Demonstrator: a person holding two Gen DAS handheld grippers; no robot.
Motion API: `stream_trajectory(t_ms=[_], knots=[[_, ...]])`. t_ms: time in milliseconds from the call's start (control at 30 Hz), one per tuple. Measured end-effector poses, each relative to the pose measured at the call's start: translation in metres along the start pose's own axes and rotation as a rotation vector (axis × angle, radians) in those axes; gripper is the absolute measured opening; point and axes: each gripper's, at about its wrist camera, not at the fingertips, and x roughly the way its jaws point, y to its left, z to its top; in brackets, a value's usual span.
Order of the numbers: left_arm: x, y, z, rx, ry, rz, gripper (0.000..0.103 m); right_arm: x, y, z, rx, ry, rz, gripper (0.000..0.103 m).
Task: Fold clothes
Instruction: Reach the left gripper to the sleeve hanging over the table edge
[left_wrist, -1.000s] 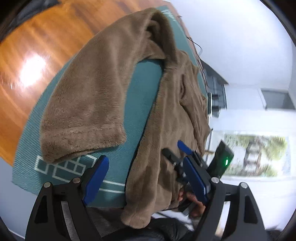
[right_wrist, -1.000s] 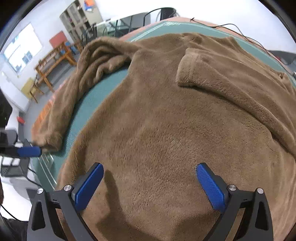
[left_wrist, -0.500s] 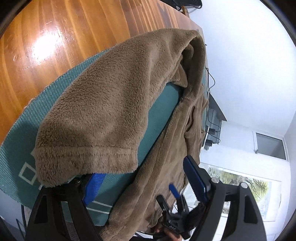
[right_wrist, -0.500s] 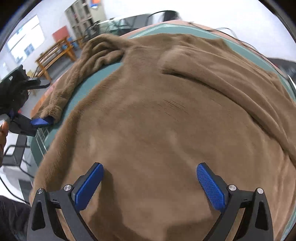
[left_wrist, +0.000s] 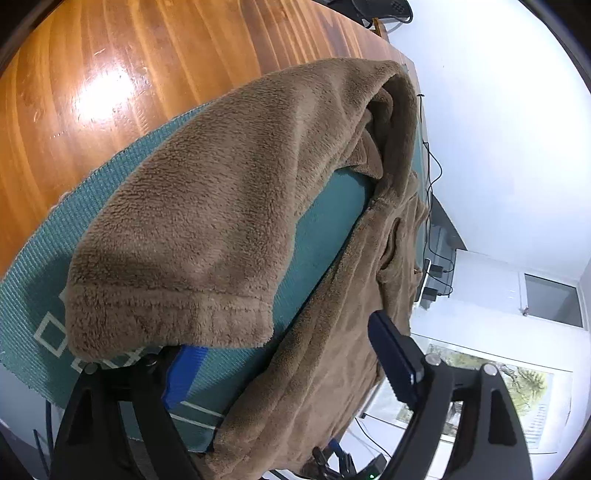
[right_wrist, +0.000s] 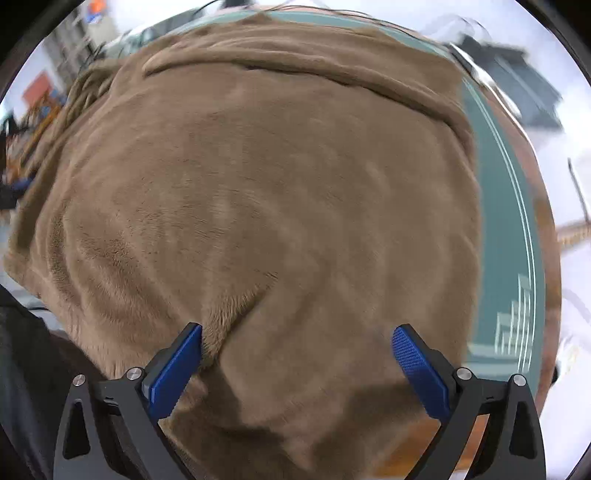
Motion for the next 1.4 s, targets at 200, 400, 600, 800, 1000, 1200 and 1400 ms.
stream_trajectory(t_ms=[200,400,600,800,1000,1200,1400], knots=[[-0.012,0.011,-0.006,-0.038,-0.022,-0.023,0.088,-0.03,-0.05,-0.019,0.122,-0.046,-0.12,0.102],[-0.011,0.015,-0.012,-0.099,-0.035,-0.098,0.088,-0.058,-0.036,0.017,0.138,-0.189,-0.007,0.102],[-0.013,0.013,-0.013,-0.133,-0.078,-0.154,0.088,-0.046,0.063,0.073,-0.05,-0.273,0.155,0.102],[-0.004,0.018,-0.006,-0.188,-0.064,-0.168,0.088,-0.033,0.143,0.106,-0.168,-0.289,0.282,0.102],[-0.003,0.029,0.002,-0.242,-0.075,-0.15,0.087,-0.03,0.179,0.107,-0.275,-0.288,0.299,0.102],[-0.008,0.036,0.008,-0.246,-0.055,-0.13,0.047,-0.028,0.186,0.112,-0.277,-0.279,0.298,0.102],[-0.009,0.045,0.012,-0.25,-0.033,-0.121,0.025,-0.025,0.194,0.116,-0.302,-0.273,0.297,0.102]])
